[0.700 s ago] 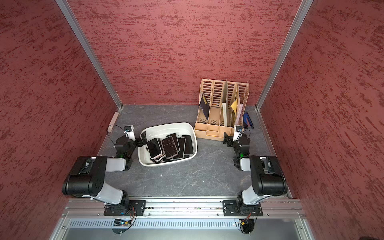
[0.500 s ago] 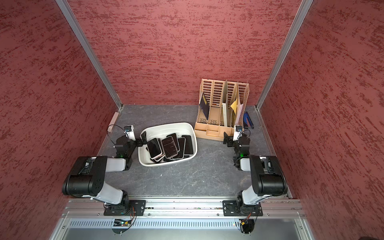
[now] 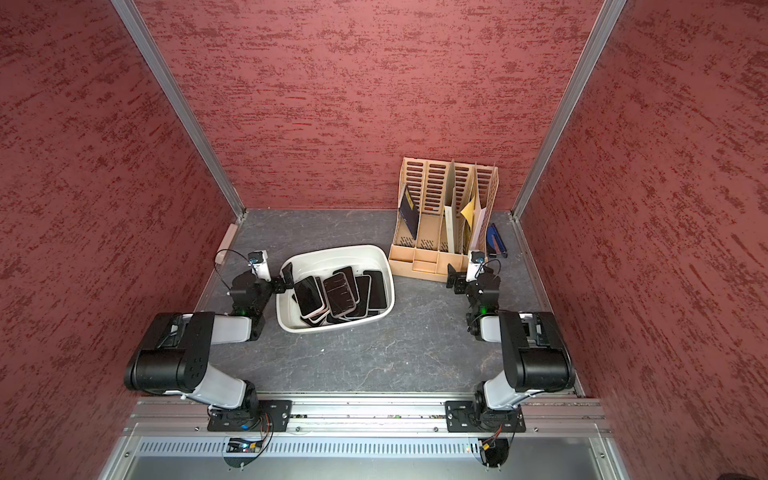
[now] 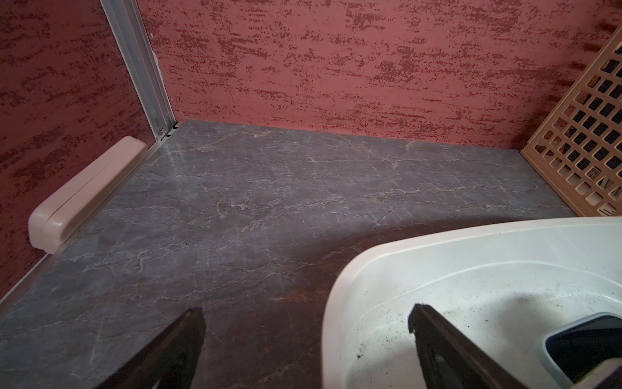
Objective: Take the phone out of the storage box
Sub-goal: Pick up the phone from the storage box.
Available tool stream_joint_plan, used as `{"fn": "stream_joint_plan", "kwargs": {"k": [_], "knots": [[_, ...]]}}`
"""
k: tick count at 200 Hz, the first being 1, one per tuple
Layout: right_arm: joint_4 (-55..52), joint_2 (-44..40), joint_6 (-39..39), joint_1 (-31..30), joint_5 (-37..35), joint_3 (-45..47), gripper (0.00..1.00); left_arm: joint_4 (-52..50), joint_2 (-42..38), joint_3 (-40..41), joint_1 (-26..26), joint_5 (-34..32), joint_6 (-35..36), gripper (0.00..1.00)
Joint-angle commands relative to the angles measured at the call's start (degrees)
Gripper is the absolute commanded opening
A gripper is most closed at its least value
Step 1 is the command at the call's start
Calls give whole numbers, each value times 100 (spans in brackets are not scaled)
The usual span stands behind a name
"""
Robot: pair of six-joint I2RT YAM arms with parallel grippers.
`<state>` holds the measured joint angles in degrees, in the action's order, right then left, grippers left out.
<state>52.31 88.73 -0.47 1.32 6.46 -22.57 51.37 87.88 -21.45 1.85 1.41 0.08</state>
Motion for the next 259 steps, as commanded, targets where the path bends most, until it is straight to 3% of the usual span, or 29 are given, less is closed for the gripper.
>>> {"fn": "stream_joint_plan", "kwargs": {"k": [1, 23, 48, 76, 90, 102, 118, 153, 178, 208, 259], "knots": [[-17, -9, -40, -26, 66, 28, 99, 44, 35, -30, -4, 56, 73, 100], [-219, -248, 253, -26, -690, 33, 99, 154, -8, 48, -18, -18, 64, 100], [-978, -794, 351, -25, -979, -132, 98, 37, -514, 238, 118, -149, -164, 100], [-3795, -1434, 1243, -12, -1938, -1282, 98, -2273, -1915, -268, 452, -422, -970, 100], [-5085, -1490, 1657, -11, -2020, -1992, 98, -3725, -2437, -746, 556, -495, -1346, 100], [-6206, -1426, 1815, -13, -1829, -2606, 99, -4516, -2720, -1113, 585, -504, -1621, 100], [-7175, -1279, 1753, -12, -1066, -3275, 99, -5537, -2933, -1582, 606, -317, -1871, 100], [-7893, -1363, 2138, -40, 676, -3936, 98, -7124, -3094, -2398, 538, 408, -2182, 100], [-8411, -1378, 2378, -143, 1222, -4290, 98, -7886, -3195, -2714, 343, 843, -2300, 100], [-9157, -1315, 2343, -511, 1356, -4709, 99, -8404, -3402, -2868, -153, 1046, -2373, 100], [-10117, -1023, 2011, -1411, 878, -5023, 98, -9324, -3411, -3115, -696, 939, -2434, 100]]}}
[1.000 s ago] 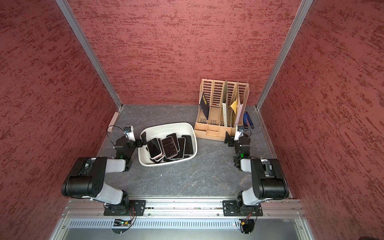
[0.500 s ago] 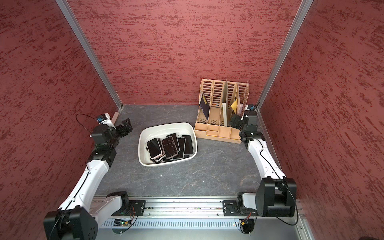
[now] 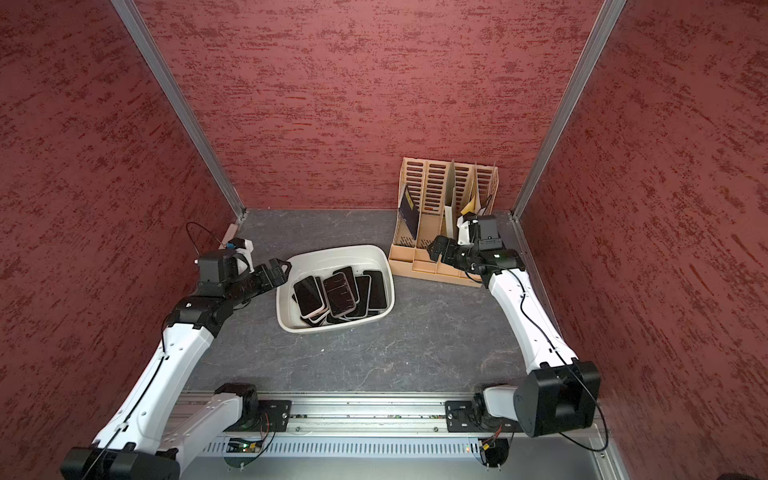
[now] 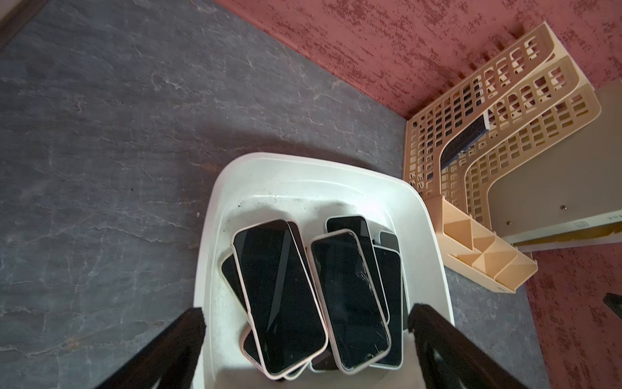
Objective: Take the phone out of the storage box
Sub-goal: Pick up the phone from the storage box.
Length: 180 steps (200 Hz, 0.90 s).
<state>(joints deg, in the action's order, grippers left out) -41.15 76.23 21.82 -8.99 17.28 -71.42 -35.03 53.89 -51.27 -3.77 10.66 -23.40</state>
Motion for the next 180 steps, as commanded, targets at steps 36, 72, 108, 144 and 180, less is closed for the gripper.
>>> {"fn": "stream_joint_plan", "kwargs": {"k": [36, 72, 108, 144, 180], "knots": [[-906, 560, -210, -1150, -515, -187, 96, -1129, -7, -33, -225, -419, -149, 100], [-698, 1009, 29, -1670, -681, -153, 92, -1309, 310, -2, -195, -556, -178, 100], [-621, 1470, 101, -1942, -803, -245, 89, -1366, 792, -41, -113, -511, -191, 100], [-612, 1803, 2, -2085, -755, -510, 87, -1379, 1032, -124, -50, -409, -133, 100], [-916, 2291, -195, -2386, -787, -1110, 87, -1397, 1221, -112, 131, -157, -142, 100]]}}
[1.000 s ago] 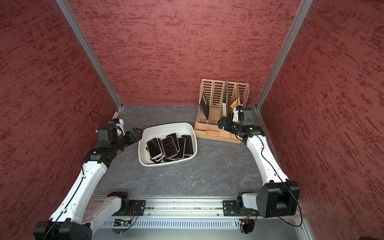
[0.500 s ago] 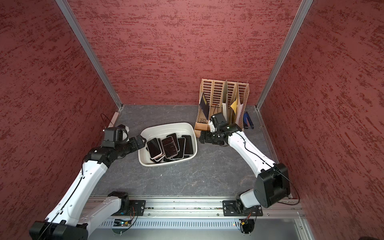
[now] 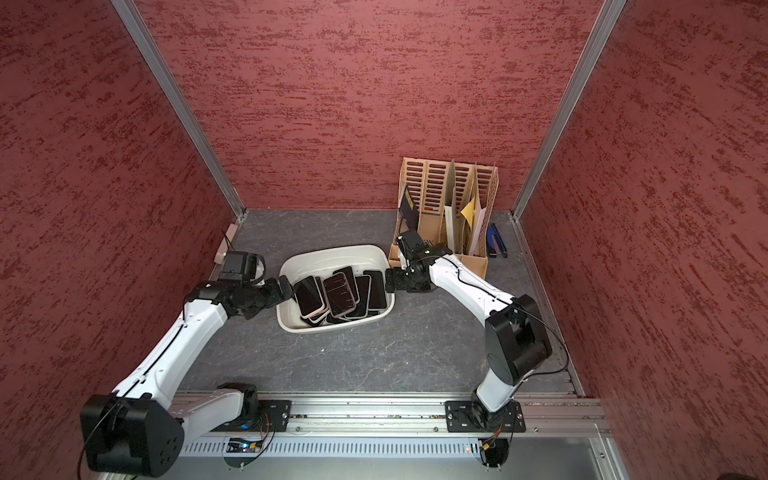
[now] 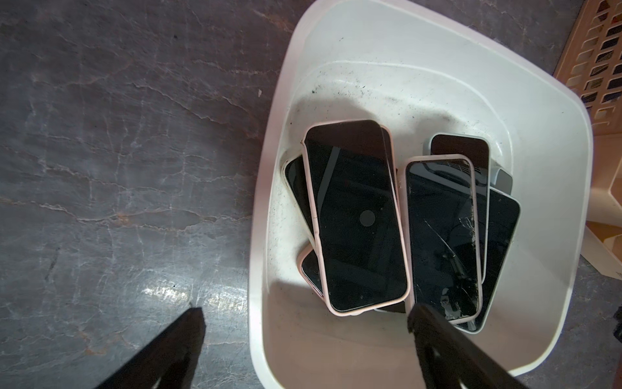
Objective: Take the phone out of the storage box
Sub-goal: Pick up the phone from the storage box.
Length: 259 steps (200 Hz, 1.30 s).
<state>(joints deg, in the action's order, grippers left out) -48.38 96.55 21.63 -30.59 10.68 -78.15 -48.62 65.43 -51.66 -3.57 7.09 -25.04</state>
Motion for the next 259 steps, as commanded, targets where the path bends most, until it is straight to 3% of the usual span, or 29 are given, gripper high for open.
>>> {"fn": "stream_joint_plan", "kwargs": {"k": [1, 34, 60, 123, 183, 259], "knots": [[-208, 272, -180, -236, -127, -455, 87, -35, 71, -73, 116, 207, 24, 100], [-664, 722, -391, -649, -155, -1083, 90, -20, -95, -62, 117, 343, 2, 100], [-858, 975, -458, -957, -241, -1361, 98, -156, -345, -50, 87, 429, 19, 100], [-1113, 1655, -361, -1509, -387, -2239, 98, -285, -1051, 257, -87, 548, -105, 100], [-1406, 2514, -422, -2019, -768, -3222, 98, -449, -1195, 218, -92, 610, -91, 100], [-1505, 3093, -665, -2284, -1205, -3595, 99, -614, -1257, 108, -63, 585, 163, 100]]}}
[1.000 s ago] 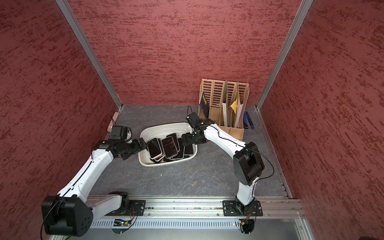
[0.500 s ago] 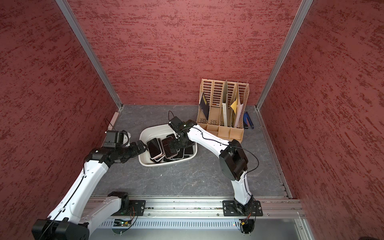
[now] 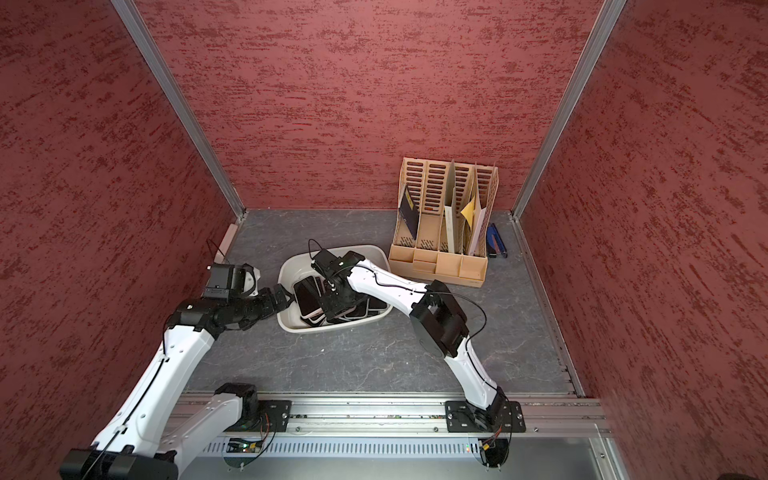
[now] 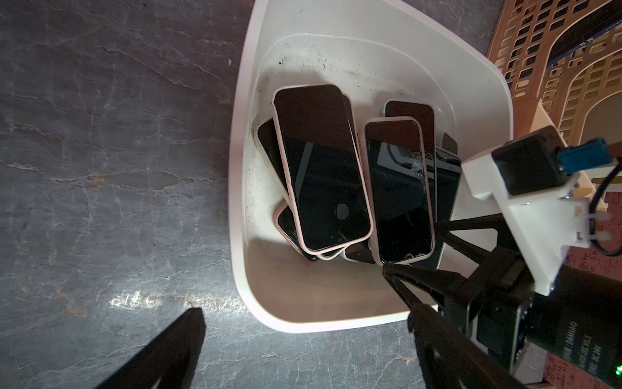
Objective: Take the phone out of the storage box
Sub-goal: Pick up the phone from the storage box.
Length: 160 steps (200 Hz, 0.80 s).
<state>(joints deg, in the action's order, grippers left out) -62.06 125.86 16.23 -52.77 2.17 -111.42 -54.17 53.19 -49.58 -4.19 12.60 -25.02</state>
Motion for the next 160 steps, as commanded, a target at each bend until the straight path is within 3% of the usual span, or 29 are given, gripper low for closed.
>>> {"fn": "stream_joint_plan", "kwargs": {"k": [1, 125, 160], "knots": [[-138, 178, -127, -66, -361, -281, 99, -58, -26, -102, 2, 37, 166, 100], [-908, 1332, -278, -167, -1459, -1417, 98, 78, 187, -113, 146, 251, 366, 100], [-1050, 1475, -306, -256, -1773, -1445, 89, 182, 164, -44, 129, 268, 323, 100]]}}
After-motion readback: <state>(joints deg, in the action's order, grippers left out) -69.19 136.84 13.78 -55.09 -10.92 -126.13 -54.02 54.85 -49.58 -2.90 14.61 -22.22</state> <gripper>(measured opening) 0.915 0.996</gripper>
